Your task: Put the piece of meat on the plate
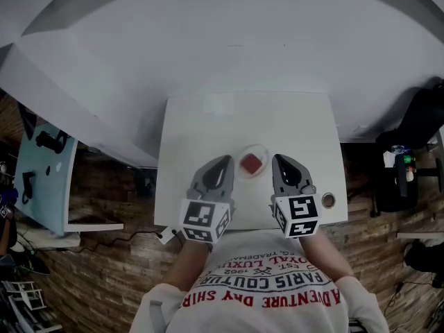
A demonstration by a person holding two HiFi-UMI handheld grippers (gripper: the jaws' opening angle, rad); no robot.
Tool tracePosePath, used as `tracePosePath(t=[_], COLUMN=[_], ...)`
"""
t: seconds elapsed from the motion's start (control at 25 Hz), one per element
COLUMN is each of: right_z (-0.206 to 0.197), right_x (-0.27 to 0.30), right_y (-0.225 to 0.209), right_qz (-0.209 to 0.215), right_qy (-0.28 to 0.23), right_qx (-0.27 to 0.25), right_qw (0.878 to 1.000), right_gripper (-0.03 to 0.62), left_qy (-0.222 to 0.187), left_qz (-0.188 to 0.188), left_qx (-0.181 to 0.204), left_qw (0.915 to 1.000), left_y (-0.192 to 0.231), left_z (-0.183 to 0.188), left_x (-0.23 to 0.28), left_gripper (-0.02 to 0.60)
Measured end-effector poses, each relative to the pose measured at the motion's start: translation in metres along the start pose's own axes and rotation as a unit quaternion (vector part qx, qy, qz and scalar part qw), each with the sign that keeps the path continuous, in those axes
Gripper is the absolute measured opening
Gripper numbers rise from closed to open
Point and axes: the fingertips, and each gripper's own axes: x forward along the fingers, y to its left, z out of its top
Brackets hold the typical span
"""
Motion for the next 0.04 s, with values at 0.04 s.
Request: tracePosePath(t=[0.04], right_z=[-0.0010], right_x=[0.0004], right_y=[0.0006], right_qz=[0.002], right_qy=[0.002], right_qx=[0.000], right_qw=[1.000], right_gripper=[0.012], left_qy=[0.000], left_qz=[-0.001], left_qx=[0.000], left_qw=[1.0000], left_y=[-0.0006], left_z=[-0.0001], left_x=[0.0003], left_gripper=[0.006])
